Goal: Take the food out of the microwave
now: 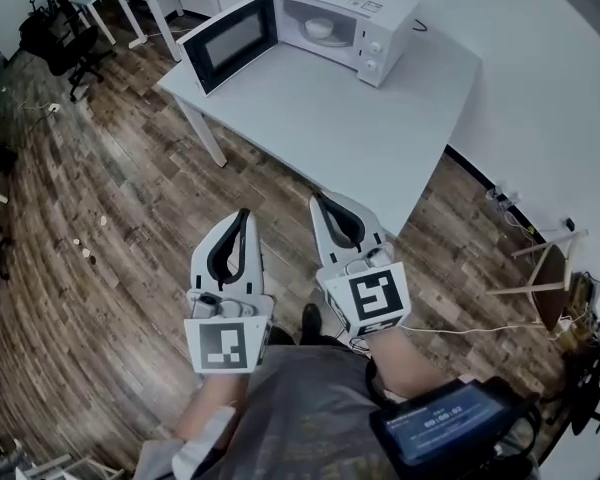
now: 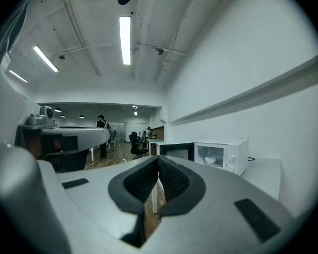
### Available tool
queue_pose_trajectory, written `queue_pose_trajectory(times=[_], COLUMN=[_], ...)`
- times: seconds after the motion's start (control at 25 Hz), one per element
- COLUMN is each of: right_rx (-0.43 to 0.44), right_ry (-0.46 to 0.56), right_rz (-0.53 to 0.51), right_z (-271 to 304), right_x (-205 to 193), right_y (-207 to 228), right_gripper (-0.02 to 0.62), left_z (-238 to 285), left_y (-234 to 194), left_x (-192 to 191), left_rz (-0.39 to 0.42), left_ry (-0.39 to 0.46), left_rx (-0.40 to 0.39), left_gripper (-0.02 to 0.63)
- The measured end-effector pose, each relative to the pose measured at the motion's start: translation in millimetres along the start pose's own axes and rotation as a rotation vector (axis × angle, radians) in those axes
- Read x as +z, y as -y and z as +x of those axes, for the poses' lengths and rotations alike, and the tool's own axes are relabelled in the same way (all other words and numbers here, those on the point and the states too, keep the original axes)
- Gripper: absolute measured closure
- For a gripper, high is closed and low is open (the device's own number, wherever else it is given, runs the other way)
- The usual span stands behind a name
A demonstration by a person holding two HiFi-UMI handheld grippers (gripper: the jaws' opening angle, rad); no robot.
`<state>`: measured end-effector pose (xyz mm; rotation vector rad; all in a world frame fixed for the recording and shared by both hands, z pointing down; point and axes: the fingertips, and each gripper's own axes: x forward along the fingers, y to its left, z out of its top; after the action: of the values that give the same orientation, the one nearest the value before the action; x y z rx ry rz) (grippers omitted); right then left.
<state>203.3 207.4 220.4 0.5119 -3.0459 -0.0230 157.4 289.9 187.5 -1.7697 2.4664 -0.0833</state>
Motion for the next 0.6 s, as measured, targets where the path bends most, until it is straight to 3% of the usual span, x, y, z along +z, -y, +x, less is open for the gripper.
queue_pose_trajectory(times=[0.44, 0.6], right_rx=[-0.002, -0.032], right_ry=[-0.016, -0.026], right_rz=[0.003, -0.006], right_z=[72.7, 107.1], right_x=[-4.7, -8.9], right_y=[30.2, 40.5], right_gripper=[0.588, 0.588], left_z=[62.8, 94.6], left_y=[-37.0, -56.6], left_x=[-6.7, -19.2], left_rz=[-0.015, -0.028], left_ry=[0.007, 0.008], left_rx=[0.002, -0.038], left_gripper=[0.6, 0.6])
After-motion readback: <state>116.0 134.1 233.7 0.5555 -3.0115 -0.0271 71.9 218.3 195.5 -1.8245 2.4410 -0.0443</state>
